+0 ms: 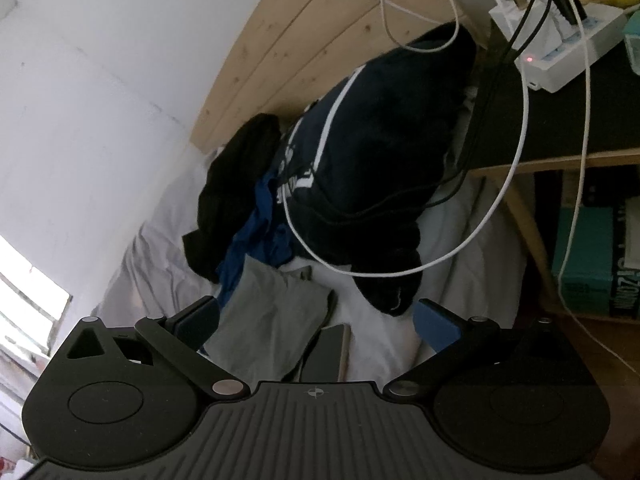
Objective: Fold clothes
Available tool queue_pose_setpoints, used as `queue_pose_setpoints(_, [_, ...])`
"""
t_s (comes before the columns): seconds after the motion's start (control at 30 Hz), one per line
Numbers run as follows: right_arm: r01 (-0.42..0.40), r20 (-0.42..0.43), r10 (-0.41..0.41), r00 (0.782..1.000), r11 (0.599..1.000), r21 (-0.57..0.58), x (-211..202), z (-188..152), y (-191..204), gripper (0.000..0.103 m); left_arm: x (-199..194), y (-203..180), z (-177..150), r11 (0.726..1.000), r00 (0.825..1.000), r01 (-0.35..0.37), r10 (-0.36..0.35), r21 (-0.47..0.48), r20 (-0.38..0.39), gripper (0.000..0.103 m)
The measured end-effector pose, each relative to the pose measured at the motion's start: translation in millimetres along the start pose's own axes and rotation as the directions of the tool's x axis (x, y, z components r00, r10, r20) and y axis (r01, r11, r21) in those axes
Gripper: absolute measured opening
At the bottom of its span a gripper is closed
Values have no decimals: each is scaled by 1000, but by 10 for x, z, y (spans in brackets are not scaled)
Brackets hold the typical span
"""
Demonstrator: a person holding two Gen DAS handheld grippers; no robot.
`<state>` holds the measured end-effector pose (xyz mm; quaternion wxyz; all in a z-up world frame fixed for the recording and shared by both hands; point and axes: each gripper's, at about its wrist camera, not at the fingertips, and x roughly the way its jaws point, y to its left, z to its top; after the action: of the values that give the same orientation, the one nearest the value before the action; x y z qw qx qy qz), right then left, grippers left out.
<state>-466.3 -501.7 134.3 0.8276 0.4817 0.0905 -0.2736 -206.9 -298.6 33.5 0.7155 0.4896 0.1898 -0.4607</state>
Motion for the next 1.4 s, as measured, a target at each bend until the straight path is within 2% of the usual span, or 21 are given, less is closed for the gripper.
queue_pose_setpoints(0.07, [0, -3, 0, 1000, 1000, -3, 7, 3, 9, 103, -60, 178, 107, 995, 1000, 26, -24, -94, 18, 6])
queue_pose_setpoints(0.17, [-3, -8, 3, 1000, 1000, -10, 22, 5, 20, 103, -158, 516, 270, 965, 996, 74, -61, -252, 60, 6])
queue_pose_setpoints(0.3, [-10, -17, 10, 1000, 1000, -20, 45, -3, 40, 103, -296, 1081, 462, 892, 989, 121, -69, -435, 134, 6])
queue_pose_setpoints(0.4, [-18, -28, 17, 999, 999, -28, 69, -15, 56, 103, -381, 1510, 584, 834, 983, 137, -49, -534, 177, 6])
queue_pose_setpoints(0.53, [-39, -45, 37, 998, 999, -32, 89, -19, 78, 103, -424, 2037, 676, 734, 970, 187, -34, -653, 240, 6])
queue_pose_setpoints(0.63, [-68, -58, 67, 996, 998, -16, 93, -16, 78, 103, -341, 2321, 727, 684, 965, 204, -22, -700, 260, 6])
queue_pose_setpoints(0.7, [-85, -71, 84, 994, 996, -16, 96, -23, 89, 103, -245, 2485, 737, 629, 961, 229, -27, -743, 274, 6])
queue_pose_setpoints(0.77, [-112, -70, 111, 991, 994, -11, 99, -25, 103, 103, -171, 2601, 745, 589, 957, 247, -22, -769, 290, 6])
queue_pose_setpoints(0.9, [-158, -49, 159, 986, 987, 28, 111, -20, 104, 103, -121, 2875, 784, 505, 935, 312, -13, -805, 354, 6])
queue_pose_setpoints(1.07, [-224, -37, 229, 973, 969, 103, 137, -8, 100, 103, -175, 3227, 871, 443, 898, 382, 27, -811, 438, 6])
queue_pose_setpoints(1.2, [-301, 7, 306, 952, 934, 193, 136, 145, 59, 103, -242, 3528, 850, 388, 868, 419, 94, -821, 488, 6])
queue_pose_setpoints(1.3, [-334, 60, 329, 943, 921, 200, 113, 364, 50, 103, -276, 3717, 814, 358, 866, 413, 131, -837, 483, 6])
queue_pose_setpoints(1.4, [-279, 62, 274, 960, 957, 84, 155, 566, 182, 103, -306, 3859, 810, 347, 865, 406, 152, -845, 478, 6])
